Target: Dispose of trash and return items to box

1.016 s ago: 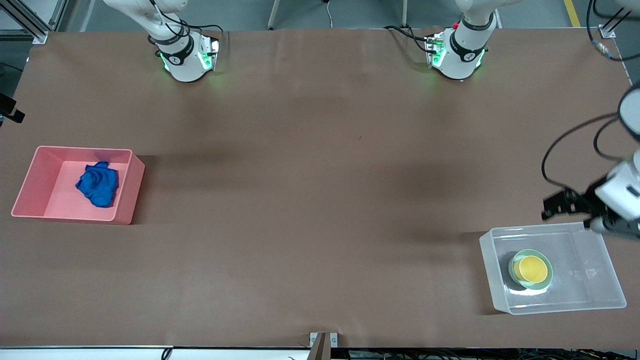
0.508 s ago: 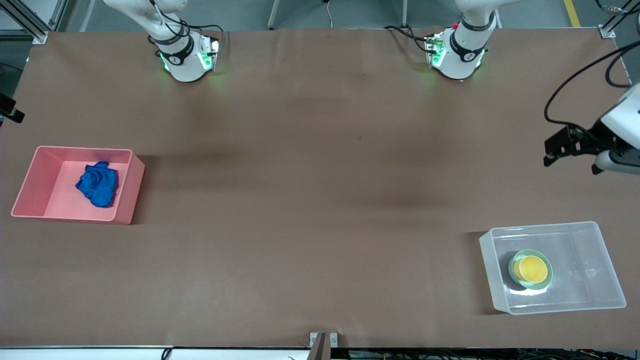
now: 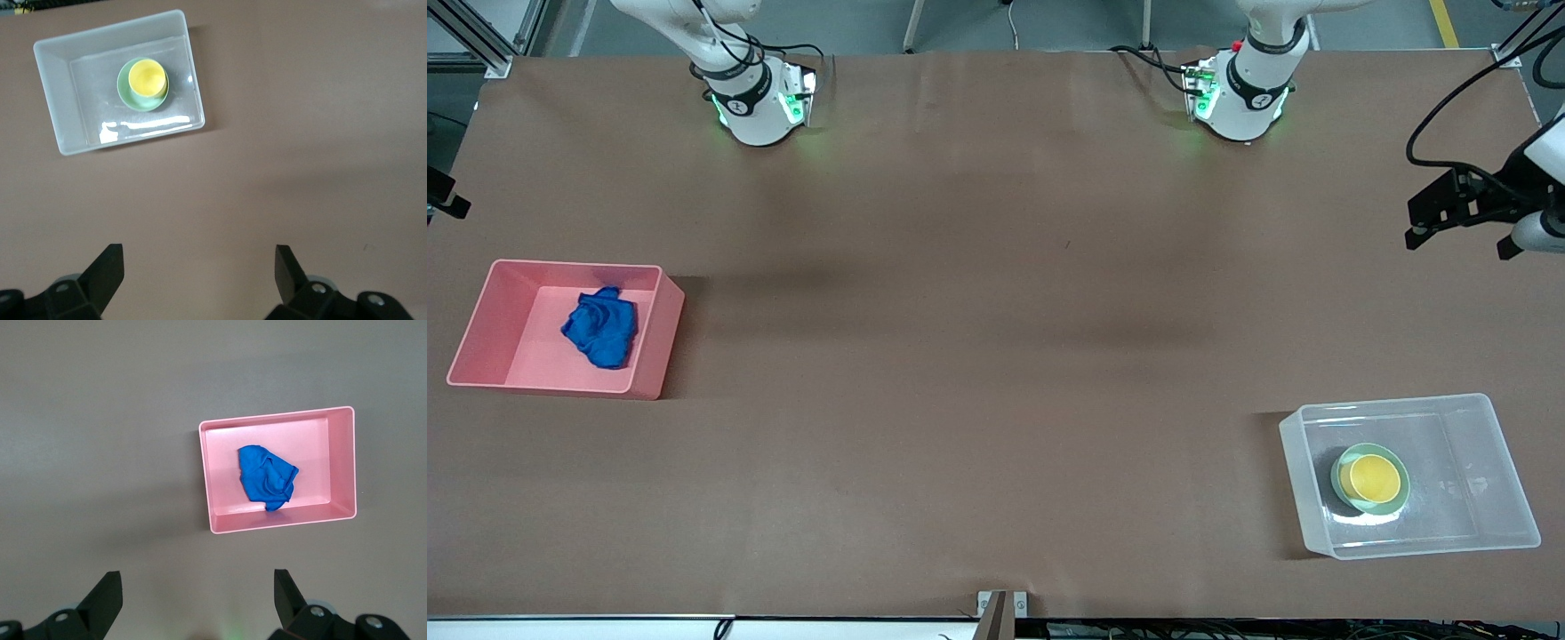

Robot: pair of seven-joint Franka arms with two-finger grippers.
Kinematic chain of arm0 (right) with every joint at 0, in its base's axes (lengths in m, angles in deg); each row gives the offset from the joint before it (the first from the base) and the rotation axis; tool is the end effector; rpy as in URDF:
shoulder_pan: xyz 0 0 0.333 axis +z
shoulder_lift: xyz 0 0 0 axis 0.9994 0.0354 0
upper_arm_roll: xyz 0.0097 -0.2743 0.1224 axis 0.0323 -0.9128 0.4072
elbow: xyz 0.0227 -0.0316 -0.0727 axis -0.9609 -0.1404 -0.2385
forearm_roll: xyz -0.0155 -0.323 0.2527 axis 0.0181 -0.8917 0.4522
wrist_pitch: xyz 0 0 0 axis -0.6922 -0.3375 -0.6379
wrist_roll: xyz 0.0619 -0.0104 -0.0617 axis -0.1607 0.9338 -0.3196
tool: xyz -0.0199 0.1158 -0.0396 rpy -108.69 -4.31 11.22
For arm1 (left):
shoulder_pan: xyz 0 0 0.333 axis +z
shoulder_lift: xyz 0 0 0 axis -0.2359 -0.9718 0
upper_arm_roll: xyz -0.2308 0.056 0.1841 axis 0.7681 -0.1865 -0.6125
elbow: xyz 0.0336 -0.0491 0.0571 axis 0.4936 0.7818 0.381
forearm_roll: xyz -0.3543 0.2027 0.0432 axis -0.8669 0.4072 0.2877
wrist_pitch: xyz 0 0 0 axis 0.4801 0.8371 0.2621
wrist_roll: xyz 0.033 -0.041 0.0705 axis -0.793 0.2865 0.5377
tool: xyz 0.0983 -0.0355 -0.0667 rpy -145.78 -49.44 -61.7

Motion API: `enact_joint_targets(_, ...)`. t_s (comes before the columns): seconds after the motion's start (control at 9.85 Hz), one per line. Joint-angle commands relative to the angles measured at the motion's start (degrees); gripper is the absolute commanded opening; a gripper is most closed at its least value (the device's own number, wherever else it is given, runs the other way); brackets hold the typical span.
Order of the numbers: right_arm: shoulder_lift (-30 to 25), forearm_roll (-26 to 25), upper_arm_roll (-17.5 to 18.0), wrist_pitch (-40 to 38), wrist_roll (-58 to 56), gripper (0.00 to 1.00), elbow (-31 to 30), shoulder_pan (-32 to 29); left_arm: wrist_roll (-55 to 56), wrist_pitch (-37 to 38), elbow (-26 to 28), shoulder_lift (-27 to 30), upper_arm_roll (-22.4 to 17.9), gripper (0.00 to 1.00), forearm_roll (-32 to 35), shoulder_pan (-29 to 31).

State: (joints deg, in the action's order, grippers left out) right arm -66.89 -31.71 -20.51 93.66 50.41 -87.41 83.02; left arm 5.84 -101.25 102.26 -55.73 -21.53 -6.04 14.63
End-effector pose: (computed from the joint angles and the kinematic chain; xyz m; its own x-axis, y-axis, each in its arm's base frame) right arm 0.5433 -0.1031 0.6360 0.9882 -0.1514 -0.0236 -0.1508 -0.9883 0.0247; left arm 0.5783 -0.0578 0.6428 0.9897 -0.1371 0.0406 -0.1364 -0.9905 -0.0197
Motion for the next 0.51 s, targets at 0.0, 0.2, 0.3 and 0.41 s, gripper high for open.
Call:
enact_joint_targets(0.0,-0.2,0.5,0.3,-0.4,-0.6,1.00,0.3,-0.6,1.1,2.3,4.1,2.6,-3.5,1.00,-0.6,-3.3)
enact_joint_targets(0.2,-0.2,0.5,0.3,-0.4,-0.6,1.00,0.3,-0.6,1.1,1.9,4.9,3.1,-6.2,1.00,-2.6,-4.4)
enact_joint_targets(0.3,-0.2,0.5,0.3,-0.4,-0.6,1.00,0.3,-0.6,1.0,1.7,4.9,2.8,-6.1,1.00,-2.5,-4.3)
enact_joint_targets(0.41,-0.2,0.5,0.3,-0.4,-0.6,1.00,0.3,-0.6,1.2,1.7,4.8,2.6,-6.1,1.00,-2.2,-4.3)
